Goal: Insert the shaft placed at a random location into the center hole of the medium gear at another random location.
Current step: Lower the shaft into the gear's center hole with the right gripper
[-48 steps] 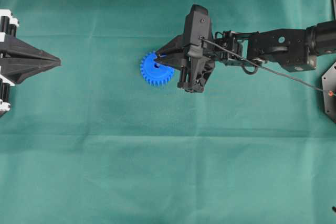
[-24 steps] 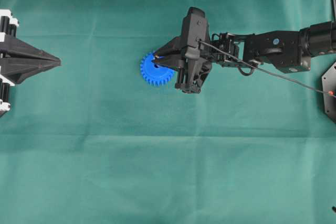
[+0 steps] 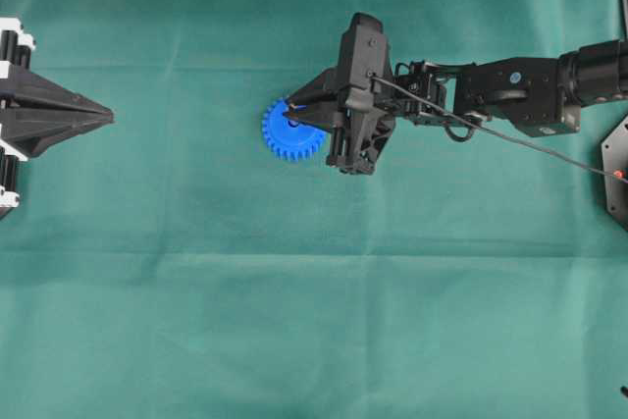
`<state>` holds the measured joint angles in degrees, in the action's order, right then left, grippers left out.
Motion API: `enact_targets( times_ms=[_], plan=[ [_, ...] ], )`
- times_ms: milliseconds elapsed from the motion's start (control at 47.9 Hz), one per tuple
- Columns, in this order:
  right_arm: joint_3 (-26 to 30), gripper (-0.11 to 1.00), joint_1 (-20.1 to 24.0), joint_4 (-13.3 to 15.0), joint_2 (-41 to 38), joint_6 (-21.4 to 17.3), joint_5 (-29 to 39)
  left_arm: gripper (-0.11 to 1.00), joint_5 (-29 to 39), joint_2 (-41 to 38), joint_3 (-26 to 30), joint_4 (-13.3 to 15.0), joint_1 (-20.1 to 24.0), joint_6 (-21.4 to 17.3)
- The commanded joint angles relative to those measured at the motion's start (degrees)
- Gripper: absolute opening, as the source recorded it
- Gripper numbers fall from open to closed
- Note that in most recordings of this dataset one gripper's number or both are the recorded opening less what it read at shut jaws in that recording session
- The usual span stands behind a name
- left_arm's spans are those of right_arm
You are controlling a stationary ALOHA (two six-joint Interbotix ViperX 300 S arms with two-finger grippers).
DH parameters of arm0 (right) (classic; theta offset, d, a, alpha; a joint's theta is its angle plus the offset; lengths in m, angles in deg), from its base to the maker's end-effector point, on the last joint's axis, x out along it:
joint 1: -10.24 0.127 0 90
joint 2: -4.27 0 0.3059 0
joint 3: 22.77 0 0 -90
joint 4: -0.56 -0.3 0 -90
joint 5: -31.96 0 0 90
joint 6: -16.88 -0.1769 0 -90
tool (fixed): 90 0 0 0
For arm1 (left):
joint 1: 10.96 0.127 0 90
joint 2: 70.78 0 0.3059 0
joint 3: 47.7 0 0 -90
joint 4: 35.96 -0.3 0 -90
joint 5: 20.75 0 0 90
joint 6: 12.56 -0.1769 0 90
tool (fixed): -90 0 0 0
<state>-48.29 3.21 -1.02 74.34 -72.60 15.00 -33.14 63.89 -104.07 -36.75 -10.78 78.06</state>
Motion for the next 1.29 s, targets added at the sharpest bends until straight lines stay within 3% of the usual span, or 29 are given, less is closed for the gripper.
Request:
enact_targets(
  times_ms=[0, 564, 1274],
  plan=[
    [1.3, 0.13, -0.2, 0.1, 1.5, 0.1, -0.9, 0.0, -0.5, -0.2, 1.5, -0.2, 0.1, 0.0],
    [0.6, 0.13, -0.2, -0.4, -2.1, -0.4, -2.5, 0.0, -0.4, -0.2, 1.4, -0.1, 0.1, -0.1],
    [-1.2, 0.13, -0.1, -0.3, 1.9, -0.3, -2.6, 0.0, -0.4, -0.2, 1.5, -0.2, 0.1, 0.0]
  ],
)
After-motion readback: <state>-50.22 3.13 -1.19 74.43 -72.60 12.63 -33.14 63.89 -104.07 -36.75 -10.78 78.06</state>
